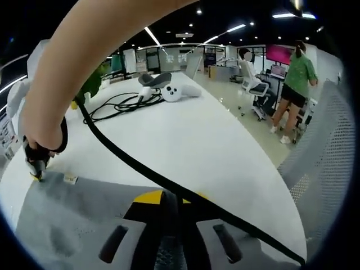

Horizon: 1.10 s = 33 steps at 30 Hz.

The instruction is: Fold the towel on the table until its edges align and the towel forms a compact rectangular stack.

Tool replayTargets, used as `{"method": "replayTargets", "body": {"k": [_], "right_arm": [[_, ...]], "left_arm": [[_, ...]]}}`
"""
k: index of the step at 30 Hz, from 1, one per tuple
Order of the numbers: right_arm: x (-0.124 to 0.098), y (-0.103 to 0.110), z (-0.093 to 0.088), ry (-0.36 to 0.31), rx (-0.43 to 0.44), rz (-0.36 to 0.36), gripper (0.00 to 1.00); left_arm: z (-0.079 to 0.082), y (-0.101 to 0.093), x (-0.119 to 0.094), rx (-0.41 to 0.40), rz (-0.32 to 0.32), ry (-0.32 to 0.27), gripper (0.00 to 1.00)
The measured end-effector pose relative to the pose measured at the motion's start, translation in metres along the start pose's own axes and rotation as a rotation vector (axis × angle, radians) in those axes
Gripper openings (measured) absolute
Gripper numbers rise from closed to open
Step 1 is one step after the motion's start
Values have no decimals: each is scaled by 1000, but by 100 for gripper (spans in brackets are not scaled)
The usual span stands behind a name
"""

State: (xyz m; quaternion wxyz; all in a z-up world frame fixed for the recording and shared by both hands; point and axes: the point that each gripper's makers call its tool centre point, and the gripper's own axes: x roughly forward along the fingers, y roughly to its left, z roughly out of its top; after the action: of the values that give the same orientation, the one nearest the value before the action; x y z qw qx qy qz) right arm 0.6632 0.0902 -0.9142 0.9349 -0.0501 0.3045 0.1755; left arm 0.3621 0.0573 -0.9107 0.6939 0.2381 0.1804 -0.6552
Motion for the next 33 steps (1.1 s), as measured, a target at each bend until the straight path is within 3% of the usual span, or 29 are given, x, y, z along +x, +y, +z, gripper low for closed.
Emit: {"method": "replayTargets", "body": {"k": [3,6,17,28,33], "right_arm": [[2,5,0,-14,-14,30,6],[1,7,0,-23,-37,29,3],[-1,7,1,-42,3,39,1],[-5,8,1,-22,50,53,1],[-10,12,4,-15,71,63,1]], "left_arm": [[0,1,1,-12,2,-1,8],[0,1,1,-25,5,2,7],[0,2,-1,-93,24,-15,3],[0,5,-7,-72,52,3,2],[9,5,-18,-75,62,-7,2]]}}
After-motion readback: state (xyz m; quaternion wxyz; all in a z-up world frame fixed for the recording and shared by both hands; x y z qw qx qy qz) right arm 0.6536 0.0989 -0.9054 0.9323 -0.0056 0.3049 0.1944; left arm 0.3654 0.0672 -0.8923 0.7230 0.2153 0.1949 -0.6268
